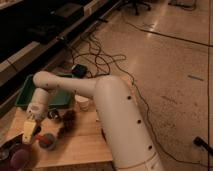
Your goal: Wipe purple bowl with brush
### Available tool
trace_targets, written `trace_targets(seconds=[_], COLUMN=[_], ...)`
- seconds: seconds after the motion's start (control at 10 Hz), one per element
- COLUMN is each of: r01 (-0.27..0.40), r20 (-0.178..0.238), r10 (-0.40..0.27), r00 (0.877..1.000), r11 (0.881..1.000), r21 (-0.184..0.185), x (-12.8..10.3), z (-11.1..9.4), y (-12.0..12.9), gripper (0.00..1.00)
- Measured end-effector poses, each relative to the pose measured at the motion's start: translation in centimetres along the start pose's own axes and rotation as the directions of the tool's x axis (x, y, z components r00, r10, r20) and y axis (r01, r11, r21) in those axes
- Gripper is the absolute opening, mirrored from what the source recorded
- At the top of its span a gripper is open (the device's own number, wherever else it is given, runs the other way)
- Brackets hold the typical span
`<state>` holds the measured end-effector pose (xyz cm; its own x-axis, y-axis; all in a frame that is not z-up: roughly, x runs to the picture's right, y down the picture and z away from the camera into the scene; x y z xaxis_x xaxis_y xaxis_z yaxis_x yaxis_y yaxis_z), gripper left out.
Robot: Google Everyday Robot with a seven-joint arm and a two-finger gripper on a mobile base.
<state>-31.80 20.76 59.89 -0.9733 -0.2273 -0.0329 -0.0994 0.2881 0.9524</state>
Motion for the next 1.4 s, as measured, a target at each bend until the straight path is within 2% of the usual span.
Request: trace_targets(seconds=[0.4, 0.6, 0.9, 1.2, 1.4], r01=[-0.053, -0.073, -0.088, -0.059, -0.037], r20=[-0.019, -0.029, -0.072, -0.071, -0.057], r10=[0.053, 0.072, 0.086, 0.056, 0.035], r00=[0.998, 0.997, 0.994, 0.996, 0.998], r11=[0.999, 0.997, 0.996, 0.998, 0.999], r21=[-0.009, -0.015, -0.029, -0.033, -0.034], x=[-4.2, -5.0, -6.2, -4.4, -2.2], z=[-0.2, -0.6, -2.2, -2.6, -2.8], y=[0.1, 0.4, 1.0, 1.5, 2.0], gripper=[0.00, 0.00, 0.00, 0.00, 0.00])
